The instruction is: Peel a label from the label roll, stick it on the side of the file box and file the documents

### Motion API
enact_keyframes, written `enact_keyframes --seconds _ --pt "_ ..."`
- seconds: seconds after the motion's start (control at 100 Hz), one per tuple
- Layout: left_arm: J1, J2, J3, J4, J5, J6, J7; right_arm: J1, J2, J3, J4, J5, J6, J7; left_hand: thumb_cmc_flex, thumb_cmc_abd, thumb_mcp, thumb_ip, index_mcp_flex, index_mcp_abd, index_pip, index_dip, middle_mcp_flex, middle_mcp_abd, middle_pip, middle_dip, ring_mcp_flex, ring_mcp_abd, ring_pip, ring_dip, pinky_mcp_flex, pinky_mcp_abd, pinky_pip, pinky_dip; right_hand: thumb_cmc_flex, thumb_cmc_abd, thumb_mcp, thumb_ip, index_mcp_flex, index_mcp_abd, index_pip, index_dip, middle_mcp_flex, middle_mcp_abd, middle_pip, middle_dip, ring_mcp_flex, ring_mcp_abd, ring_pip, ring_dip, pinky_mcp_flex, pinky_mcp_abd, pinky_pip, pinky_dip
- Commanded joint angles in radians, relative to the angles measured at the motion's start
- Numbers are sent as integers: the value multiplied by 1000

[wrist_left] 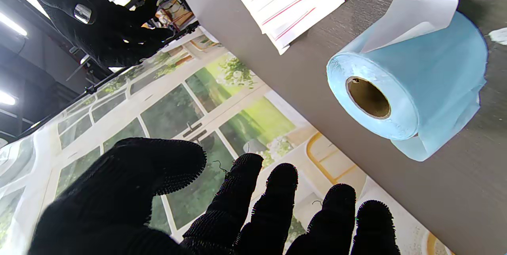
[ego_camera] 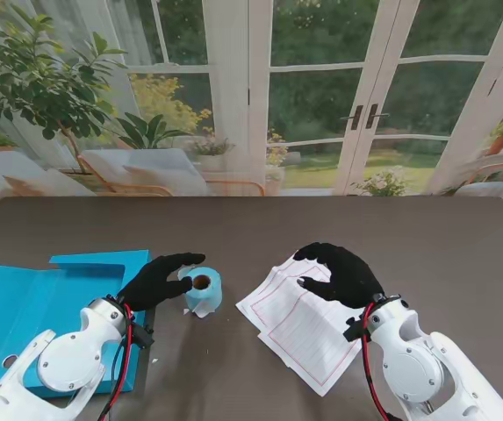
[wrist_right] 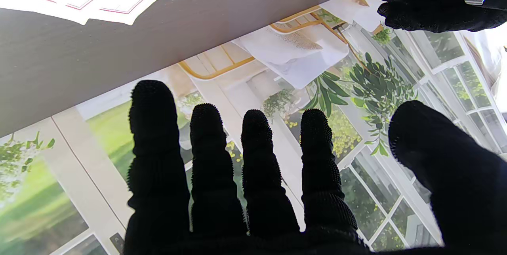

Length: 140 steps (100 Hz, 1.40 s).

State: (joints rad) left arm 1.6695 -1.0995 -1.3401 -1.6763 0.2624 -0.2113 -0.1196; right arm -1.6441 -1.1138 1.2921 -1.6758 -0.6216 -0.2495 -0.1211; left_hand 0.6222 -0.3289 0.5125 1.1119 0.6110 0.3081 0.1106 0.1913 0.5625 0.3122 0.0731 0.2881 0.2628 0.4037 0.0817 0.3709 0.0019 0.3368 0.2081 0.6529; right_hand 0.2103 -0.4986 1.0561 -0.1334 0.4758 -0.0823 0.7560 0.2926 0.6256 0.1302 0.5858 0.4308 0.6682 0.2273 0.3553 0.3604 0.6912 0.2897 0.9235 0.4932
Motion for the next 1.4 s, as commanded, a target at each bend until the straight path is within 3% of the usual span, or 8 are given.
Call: enact_keyframes --seconds 0.0,0.47,0.55,0.7,1.04,1.2,1.39 --pt "1 -1 1 0 -3 4 -19 -9 0 1 -10 -3 1 18 -34 41 -20 -33 -21 -28 -14 -6 -6 -20 -7 -4 -16 -26 -10 -8 -22 -36 -35 -2 -22 29 -19 26 -29 -11 3 -8 -27 0 -4 -12 -14 -14 -6 -6 -450 -17 -18 15" --pt "-36 -3 18 30 35 -19 3 -10 1 2 -19 -4 8 22 -23 37 -9 -23 -6 -20 -9 -5 16 -7 0 0 5 -18 -3 -4 -9 -25 -29 0 -22 30 -18 26 -29 -11 4 -8 -26 1 -4 -12 -13 -15 -6 -6 -449 -19 -18 15" --pt "-63 -4 25 47 53 -19 13 -10 1 3 -18 -2 6 24 -20 32 -4 -17 1 -18 -7 -4 25 0 3 4 14 -9 1 1 2 -18 -23 4 -22 29 -18 26 -28 -12 4 -8 -27 1 -4 -12 -14 -15 -6 -6 -450 -18 -18 15" --pt "-133 6 33 84 90 -1 -29 -10 0 5 -17 1 3 22 -17 22 -1 -11 6 -15 -5 -4 33 1 8 13 33 -7 11 12 20 -12 -10 13 -22 29 -18 26 -28 -12 3 -8 -26 0 -4 -12 -13 -13 -6 -6 -450 -18 -18 15" --pt "-316 31 93 239 234 -7 -100 -6 -1 4 -12 8 2 23 5 -47 30 42 33 -8 19 2 79 -2 32 80 81 -9 87 98 86 2 52 103 -22 28 -18 26 -26 -11 3 -8 -25 0 -5 -13 -11 -14 -5 -6 -450 -18 -18 15" --pt "-386 42 150 293 331 2 -114 -6 0 4 -11 13 4 28 -19 -52 1 18 12 2 21 2 65 -13 36 111 68 -31 127 123 95 -11 59 134 -22 30 -20 26 -28 -11 3 -8 -25 0 -5 -13 -14 -14 -6 -6 -451 -19 -19 15" --pt "-454 47 223 333 370 31 -139 -7 1 5 -12 16 3 37 -52 -50 -28 -14 -21 4 15 0 21 -30 26 114 28 -56 135 120 65 -41 45 137 -22 32 -21 27 -26 -11 3 -8 -24 0 -5 -12 -13 -14 -6 -6 -452 -18 -20 15"
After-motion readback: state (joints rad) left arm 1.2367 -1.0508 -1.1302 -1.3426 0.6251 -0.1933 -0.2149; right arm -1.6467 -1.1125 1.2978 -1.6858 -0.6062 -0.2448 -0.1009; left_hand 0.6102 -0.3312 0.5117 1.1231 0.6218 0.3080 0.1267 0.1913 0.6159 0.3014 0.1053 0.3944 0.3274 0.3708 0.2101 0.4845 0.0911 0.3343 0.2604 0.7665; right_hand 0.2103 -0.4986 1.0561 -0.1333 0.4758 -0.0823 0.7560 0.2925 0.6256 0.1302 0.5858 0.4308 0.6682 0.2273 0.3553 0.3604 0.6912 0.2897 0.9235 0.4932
